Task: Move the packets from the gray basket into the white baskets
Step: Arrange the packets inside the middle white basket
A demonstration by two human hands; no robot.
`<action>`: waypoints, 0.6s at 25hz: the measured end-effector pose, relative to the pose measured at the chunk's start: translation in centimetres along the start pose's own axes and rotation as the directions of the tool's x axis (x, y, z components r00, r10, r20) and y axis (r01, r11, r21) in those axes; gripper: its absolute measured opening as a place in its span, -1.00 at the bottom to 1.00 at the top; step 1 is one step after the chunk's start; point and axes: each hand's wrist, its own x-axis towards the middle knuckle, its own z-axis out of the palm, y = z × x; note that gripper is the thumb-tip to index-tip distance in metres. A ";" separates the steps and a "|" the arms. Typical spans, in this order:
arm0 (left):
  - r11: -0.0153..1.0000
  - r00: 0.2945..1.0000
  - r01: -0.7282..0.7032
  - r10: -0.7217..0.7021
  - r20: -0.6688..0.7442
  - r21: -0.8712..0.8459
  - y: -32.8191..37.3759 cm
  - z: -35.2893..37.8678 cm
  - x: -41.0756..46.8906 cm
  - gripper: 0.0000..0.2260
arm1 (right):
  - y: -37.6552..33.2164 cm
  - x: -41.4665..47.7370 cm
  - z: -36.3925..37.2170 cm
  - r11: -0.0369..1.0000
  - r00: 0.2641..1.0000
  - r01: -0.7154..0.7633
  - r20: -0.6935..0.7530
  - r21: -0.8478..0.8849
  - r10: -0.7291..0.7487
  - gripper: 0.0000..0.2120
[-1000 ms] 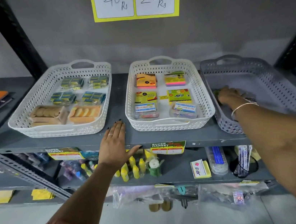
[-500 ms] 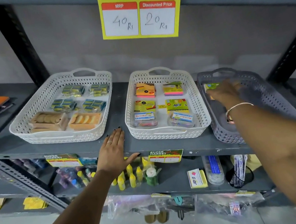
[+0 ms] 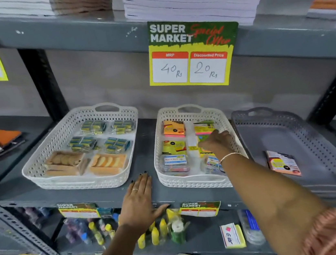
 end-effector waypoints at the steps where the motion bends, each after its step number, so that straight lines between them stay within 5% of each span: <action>1: 1.000 1.000 -0.001 0.001 0.003 -0.006 0.0 0.0 0.0 -0.14 | 0.1 0.1 0.4 1.000 1.000 -0.010 0.004 -0.008 0.010 -0.24; 10: 1.000 0.999 0.005 -0.004 -0.040 0.014 0.1 0.2 0.0 -0.13 | 0.1 0.0 1.1 0.998 0.998 -0.065 0.014 0.015 0.065 -0.18; 15: 0.999 1.000 -0.011 0.011 -0.005 0.041 -0.1 0.1 -0.1 -0.14 | 0.4 -0.4 -0.8 0.999 0.999 -0.029 -0.017 0.021 0.030 -0.39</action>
